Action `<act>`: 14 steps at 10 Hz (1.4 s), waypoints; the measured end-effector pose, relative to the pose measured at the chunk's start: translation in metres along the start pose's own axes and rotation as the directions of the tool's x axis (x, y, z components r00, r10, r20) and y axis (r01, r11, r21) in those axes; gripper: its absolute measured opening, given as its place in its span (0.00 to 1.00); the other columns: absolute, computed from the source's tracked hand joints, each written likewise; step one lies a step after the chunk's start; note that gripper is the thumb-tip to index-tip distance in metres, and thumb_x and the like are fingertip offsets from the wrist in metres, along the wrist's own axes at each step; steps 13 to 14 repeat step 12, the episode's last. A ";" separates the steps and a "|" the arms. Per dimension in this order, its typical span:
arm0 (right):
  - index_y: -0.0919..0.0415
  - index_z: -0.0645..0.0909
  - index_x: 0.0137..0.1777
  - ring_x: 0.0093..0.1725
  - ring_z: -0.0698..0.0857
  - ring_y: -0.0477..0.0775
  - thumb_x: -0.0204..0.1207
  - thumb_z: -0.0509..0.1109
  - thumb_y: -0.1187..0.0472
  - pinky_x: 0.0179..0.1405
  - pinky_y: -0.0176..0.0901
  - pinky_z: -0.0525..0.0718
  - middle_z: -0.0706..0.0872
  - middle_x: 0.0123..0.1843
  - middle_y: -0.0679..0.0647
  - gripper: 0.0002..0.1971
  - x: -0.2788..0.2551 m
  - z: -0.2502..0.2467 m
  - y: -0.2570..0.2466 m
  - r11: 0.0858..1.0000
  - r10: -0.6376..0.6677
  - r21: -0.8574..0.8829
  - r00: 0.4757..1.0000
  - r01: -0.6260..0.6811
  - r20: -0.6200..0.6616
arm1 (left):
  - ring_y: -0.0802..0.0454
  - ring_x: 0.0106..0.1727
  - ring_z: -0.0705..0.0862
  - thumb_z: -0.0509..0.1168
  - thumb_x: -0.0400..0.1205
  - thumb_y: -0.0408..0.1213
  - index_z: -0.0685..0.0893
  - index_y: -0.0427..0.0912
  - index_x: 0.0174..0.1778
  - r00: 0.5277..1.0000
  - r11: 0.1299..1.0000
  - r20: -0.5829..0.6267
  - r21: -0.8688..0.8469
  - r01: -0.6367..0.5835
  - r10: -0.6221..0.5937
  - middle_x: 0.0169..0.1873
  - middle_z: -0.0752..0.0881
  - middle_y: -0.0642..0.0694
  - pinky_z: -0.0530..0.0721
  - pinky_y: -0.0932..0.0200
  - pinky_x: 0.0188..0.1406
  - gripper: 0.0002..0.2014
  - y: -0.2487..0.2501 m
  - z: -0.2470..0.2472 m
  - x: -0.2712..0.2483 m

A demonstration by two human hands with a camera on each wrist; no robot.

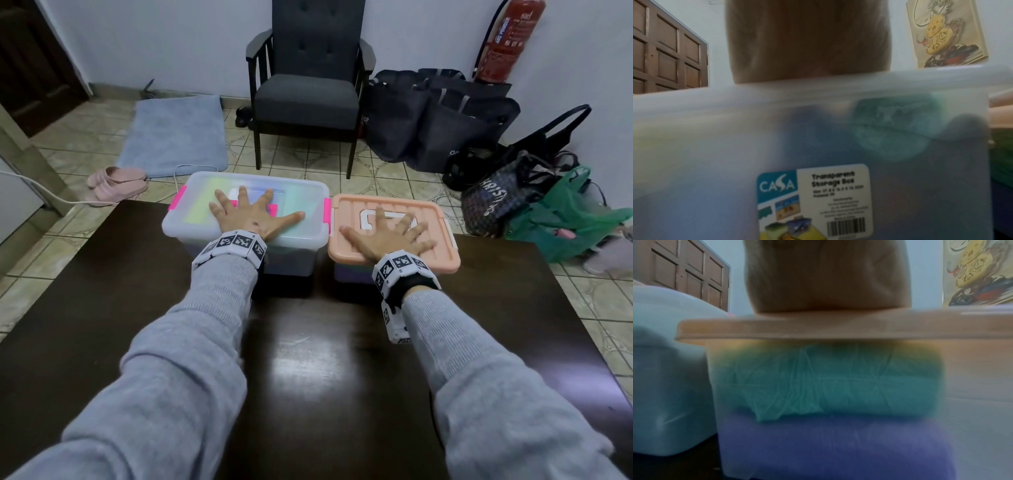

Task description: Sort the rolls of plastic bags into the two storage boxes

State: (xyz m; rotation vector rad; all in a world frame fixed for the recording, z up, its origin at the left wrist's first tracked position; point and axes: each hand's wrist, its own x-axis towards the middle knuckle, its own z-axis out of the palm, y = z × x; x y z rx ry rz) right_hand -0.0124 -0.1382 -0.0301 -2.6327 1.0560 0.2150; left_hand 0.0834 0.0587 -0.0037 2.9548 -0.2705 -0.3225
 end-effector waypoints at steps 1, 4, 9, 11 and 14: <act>0.37 0.41 0.82 0.80 0.36 0.76 0.60 0.48 0.16 0.70 0.81 0.34 0.36 0.84 0.66 0.52 0.005 -0.001 -0.001 1.000 0.003 0.005 1.000 -0.003 -0.007 | 0.29 0.81 0.39 0.47 0.66 0.81 0.51 0.64 0.81 1.000 1.000 -0.003 0.000 -0.002 0.002 0.84 0.45 0.42 0.38 0.31 0.77 0.47 0.002 0.001 0.007; 0.37 0.40 0.82 0.80 0.36 0.76 0.60 0.48 0.15 0.70 0.81 0.34 0.36 0.83 0.67 0.52 0.017 -0.002 -0.004 1.000 0.012 -0.002 1.000 -0.012 -0.005 | 0.28 0.81 0.39 0.47 0.67 0.81 0.51 0.64 0.81 1.000 1.000 -0.019 -0.008 -0.006 0.006 0.84 0.45 0.42 0.38 0.30 0.76 0.47 0.006 0.001 0.019; 0.45 0.49 0.83 0.82 0.43 0.73 0.71 0.45 0.22 0.73 0.79 0.39 0.47 0.85 0.64 0.44 0.014 -0.005 -0.001 0.998 -0.005 0.057 0.996 0.010 -0.087 | 0.30 0.81 0.39 0.48 0.69 0.79 0.45 0.58 0.83 0.999 0.999 0.000 -0.031 -0.035 0.035 0.83 0.42 0.42 0.38 0.33 0.77 0.49 0.004 -0.004 0.017; 0.54 0.75 0.69 0.81 0.61 0.60 0.85 0.48 0.44 0.78 0.66 0.52 0.71 0.77 0.55 0.23 -0.017 0.003 0.030 0.940 -0.290 0.091 0.913 0.327 -0.286 | 0.40 0.83 0.48 0.62 0.78 0.62 0.53 0.47 0.83 0.981 0.957 -0.124 -0.233 -0.175 0.149 0.83 0.50 0.41 0.47 0.38 0.80 0.43 -0.051 -0.010 -0.004; 0.49 0.69 0.76 0.84 0.52 0.55 0.85 0.51 0.47 0.81 0.56 0.45 0.60 0.83 0.52 0.22 -0.047 0.013 0.063 0.908 -0.326 0.169 0.899 0.384 -0.292 | 0.45 0.84 0.49 0.63 0.80 0.55 0.59 0.45 0.82 0.978 0.938 -0.174 -0.302 -0.168 0.119 0.83 0.53 0.42 0.46 0.41 0.80 0.37 -0.103 -0.003 -0.030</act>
